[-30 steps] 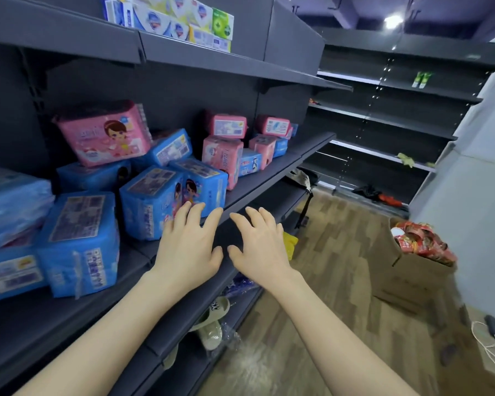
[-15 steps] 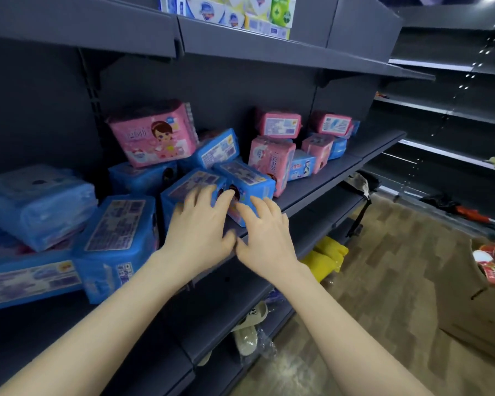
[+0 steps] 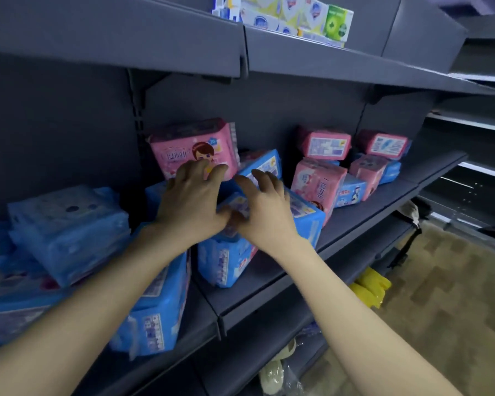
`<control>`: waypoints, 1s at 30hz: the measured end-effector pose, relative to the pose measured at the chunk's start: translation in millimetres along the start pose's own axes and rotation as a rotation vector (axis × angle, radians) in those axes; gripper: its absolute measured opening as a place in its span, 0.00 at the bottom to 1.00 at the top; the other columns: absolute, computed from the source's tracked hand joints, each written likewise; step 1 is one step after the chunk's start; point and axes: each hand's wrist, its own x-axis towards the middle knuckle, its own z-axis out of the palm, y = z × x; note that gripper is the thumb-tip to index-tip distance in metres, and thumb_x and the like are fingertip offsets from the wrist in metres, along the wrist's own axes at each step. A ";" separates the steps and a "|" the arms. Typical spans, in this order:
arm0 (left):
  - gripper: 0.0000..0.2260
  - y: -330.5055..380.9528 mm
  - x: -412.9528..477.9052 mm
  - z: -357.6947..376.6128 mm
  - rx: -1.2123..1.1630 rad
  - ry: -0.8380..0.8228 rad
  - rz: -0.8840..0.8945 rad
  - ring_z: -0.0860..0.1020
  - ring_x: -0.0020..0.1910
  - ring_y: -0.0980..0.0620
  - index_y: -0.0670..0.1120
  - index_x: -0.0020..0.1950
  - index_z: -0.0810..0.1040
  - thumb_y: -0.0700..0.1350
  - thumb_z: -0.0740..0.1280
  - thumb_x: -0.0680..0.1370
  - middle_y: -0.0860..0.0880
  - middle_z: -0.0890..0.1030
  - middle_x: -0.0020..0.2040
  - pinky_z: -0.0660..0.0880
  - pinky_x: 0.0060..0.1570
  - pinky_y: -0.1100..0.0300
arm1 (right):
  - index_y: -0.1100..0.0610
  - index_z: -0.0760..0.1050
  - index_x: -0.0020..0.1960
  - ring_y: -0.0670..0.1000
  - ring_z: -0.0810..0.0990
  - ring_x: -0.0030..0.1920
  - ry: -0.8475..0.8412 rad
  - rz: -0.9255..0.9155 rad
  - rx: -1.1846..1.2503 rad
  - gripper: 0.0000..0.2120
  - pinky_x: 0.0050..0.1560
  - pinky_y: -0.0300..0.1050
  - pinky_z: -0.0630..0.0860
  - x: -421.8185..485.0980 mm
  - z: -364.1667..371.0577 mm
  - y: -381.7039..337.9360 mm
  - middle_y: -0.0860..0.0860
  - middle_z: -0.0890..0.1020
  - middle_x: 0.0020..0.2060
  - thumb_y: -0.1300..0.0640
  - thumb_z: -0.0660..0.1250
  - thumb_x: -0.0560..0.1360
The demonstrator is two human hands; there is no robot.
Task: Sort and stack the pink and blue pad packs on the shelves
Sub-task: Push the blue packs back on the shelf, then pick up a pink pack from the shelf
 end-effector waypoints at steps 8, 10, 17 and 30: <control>0.30 -28.1 16.1 -0.3 -0.028 -0.008 -0.078 0.60 0.69 0.42 0.51 0.73 0.61 0.49 0.67 0.73 0.44 0.62 0.71 0.64 0.66 0.47 | 0.51 0.59 0.73 0.58 0.51 0.73 -0.058 -0.075 0.033 0.29 0.69 0.63 0.57 42.2 18.6 -2.9 0.55 0.58 0.72 0.52 0.64 0.74; 0.30 -34.5 17.5 1.2 -0.035 -0.034 -0.126 0.60 0.69 0.42 0.50 0.74 0.60 0.49 0.67 0.74 0.44 0.61 0.71 0.64 0.66 0.48 | 0.50 0.59 0.73 0.58 0.52 0.73 -0.058 -0.102 0.049 0.29 0.68 0.62 0.58 52.5 22.6 -3.0 0.55 0.58 0.72 0.53 0.64 0.74; 0.36 -52.3 24.3 3.2 -0.034 -0.080 -0.291 0.58 0.70 0.40 0.50 0.76 0.51 0.50 0.67 0.74 0.44 0.55 0.73 0.64 0.67 0.48 | 0.52 0.60 0.72 0.61 0.59 0.67 -0.005 -0.181 0.089 0.31 0.67 0.58 0.60 84.8 27.8 -5.1 0.59 0.60 0.66 0.55 0.66 0.71; 0.41 -68.6 52.2 5.0 -0.216 -0.021 -0.399 0.63 0.69 0.44 0.49 0.76 0.43 0.47 0.69 0.73 0.42 0.62 0.71 0.64 0.65 0.54 | 0.49 0.48 0.75 0.61 0.60 0.63 0.005 -0.170 0.227 0.40 0.58 0.50 0.67 116.2 27.3 -4.2 0.59 0.53 0.69 0.58 0.68 0.71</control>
